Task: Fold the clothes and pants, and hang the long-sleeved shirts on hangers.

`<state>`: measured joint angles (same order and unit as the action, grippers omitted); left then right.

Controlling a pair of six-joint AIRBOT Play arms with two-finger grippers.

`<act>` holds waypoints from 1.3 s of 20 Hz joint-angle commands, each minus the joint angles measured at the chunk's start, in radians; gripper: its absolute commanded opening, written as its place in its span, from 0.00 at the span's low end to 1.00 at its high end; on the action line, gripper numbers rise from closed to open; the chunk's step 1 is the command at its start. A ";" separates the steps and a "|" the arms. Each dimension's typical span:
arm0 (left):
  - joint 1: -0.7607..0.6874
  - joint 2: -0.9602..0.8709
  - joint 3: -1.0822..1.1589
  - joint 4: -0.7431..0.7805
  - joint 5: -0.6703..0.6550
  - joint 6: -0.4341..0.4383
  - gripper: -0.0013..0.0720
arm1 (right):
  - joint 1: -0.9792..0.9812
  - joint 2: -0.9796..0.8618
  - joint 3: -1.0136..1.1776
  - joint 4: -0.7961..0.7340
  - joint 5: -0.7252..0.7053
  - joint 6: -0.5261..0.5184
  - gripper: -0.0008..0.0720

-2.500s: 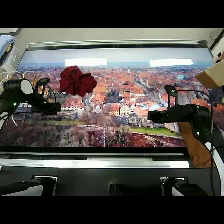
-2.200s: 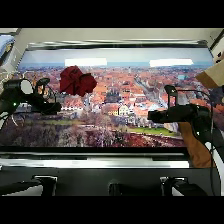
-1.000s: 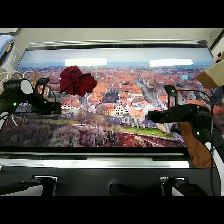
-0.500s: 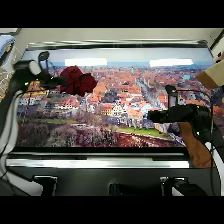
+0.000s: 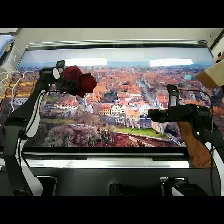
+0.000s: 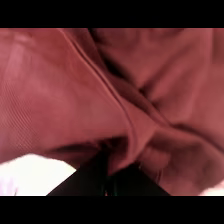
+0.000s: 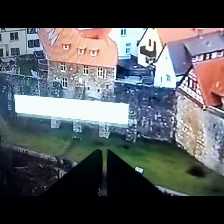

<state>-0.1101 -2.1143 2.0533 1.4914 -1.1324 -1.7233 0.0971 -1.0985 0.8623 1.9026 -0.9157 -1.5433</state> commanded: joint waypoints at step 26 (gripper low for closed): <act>-0.453 0.338 0.016 -0.400 -0.483 -0.122 0.89 | -0.017 0.547 0.051 -0.272 -0.134 0.654 0.68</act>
<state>-0.6960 -1.8896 2.0480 1.0233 -1.4956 -1.8748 0.0921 -0.5625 0.8833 1.7412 -1.1320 -1.1679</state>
